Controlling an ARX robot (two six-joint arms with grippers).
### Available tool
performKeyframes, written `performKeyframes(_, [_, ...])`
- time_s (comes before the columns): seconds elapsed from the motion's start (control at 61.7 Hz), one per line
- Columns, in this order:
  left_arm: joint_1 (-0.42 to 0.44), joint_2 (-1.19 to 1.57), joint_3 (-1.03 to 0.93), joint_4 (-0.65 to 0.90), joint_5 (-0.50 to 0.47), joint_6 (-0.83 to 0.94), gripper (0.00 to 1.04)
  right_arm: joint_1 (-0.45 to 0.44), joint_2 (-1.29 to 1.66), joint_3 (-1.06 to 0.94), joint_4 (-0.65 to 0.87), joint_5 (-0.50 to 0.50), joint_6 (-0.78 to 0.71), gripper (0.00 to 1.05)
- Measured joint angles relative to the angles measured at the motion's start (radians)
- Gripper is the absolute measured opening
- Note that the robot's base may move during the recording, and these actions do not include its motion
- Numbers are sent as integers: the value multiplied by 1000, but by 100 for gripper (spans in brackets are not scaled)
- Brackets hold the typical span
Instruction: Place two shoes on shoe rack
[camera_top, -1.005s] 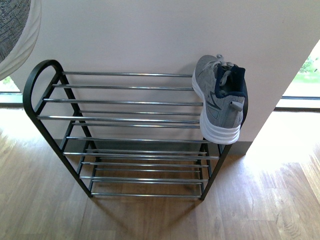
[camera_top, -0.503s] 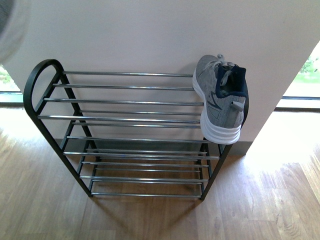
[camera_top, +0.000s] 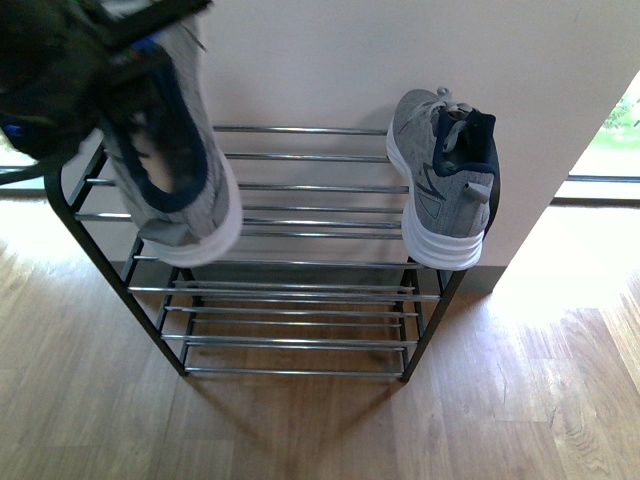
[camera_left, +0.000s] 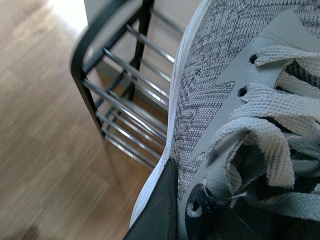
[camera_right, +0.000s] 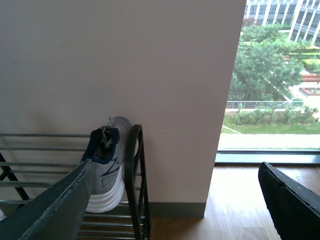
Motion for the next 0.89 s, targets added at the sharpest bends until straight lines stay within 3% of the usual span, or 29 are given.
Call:
performKeyframes(0.097, [-1,166,167,-109,96,11,2,0,0,0,0,0,0,96])
performKeyframes(0.341, [-42,474,620,-304,202,95,2,0,0,0,0,0,0,96])
performKeyframes(0.632, [-109,769,1120,-566,249,233,2,0,0,0,0,0,0,96])
performKeyframes(0.892, [-98,850,1226,-604,262,247,2,0,0,0,0,0,0,96])
